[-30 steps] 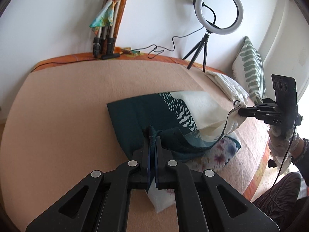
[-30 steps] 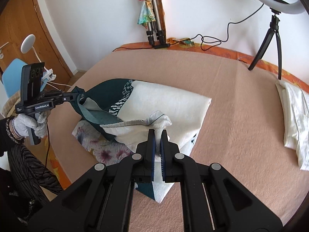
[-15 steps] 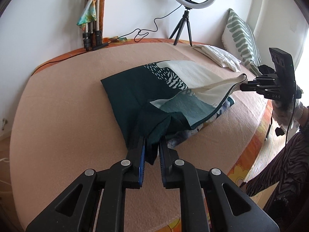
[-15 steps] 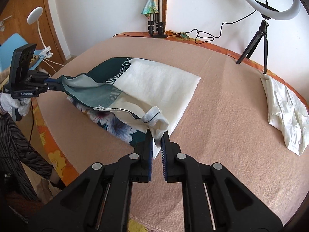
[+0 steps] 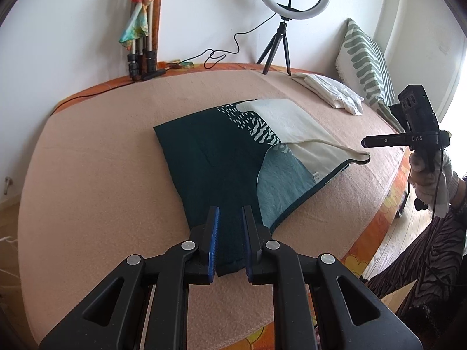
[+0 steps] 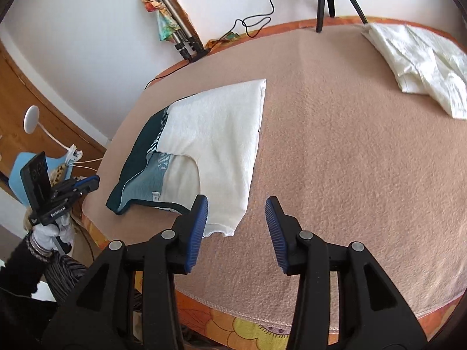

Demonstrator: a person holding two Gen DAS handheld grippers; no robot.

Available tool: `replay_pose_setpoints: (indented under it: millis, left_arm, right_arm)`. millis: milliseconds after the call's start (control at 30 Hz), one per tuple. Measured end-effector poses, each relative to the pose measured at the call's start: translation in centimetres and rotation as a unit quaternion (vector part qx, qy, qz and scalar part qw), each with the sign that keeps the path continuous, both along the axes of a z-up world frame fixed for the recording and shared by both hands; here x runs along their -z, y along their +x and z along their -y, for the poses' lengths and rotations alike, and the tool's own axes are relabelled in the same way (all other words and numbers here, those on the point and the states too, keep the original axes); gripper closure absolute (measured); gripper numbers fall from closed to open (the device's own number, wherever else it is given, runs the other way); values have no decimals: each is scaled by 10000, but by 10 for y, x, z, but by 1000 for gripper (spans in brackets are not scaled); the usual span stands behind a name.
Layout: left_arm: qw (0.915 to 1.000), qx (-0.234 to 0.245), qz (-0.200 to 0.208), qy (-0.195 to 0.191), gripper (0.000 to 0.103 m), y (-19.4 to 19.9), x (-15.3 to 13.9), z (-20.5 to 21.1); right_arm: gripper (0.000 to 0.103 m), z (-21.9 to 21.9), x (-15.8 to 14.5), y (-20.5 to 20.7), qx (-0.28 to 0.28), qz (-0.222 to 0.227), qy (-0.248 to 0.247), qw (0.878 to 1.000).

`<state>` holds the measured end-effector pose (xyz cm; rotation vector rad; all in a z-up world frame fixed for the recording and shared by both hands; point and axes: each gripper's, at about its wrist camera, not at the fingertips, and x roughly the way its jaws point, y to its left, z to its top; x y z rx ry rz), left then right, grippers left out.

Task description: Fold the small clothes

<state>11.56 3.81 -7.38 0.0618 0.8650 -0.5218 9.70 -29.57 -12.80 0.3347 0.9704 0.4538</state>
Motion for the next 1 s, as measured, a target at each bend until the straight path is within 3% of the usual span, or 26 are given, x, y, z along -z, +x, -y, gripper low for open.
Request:
replay_pose_setpoints:
  millis: [167,233,400,533,700,800,1000]
  left_arm:
    - [9997,173,-154,88,90,6,17,19]
    - [9992,268,-224,172,90,5,22,24]
    - [9975,380,-500,318,90,1,35,25]
    - [9980,288,-544,159,90,1,26,18]
    - [9990,-43,-267,-344,90,8,-3,12]
    - [9987,-77,-195,-474,90,18,-10,21]
    - [9965,-208,-466,-664,90,36,4,42]
  right_arm:
    - [61,-12,17,5,-205,-420,618,9970]
    - [96,-21,17,3,-284,-354,537,9975]
    - [97,-37,21,-4,-272,-286,-652,9971]
    - [96,-41,11,-10,-283,-105,-1154,9929]
    - [92,-38,-37,-6,-94,630,-1093,9920]
    - [92,-53,-62,21,-203,904,-959,9911]
    - [92,-108,-69,99,-692,860,-701,9914]
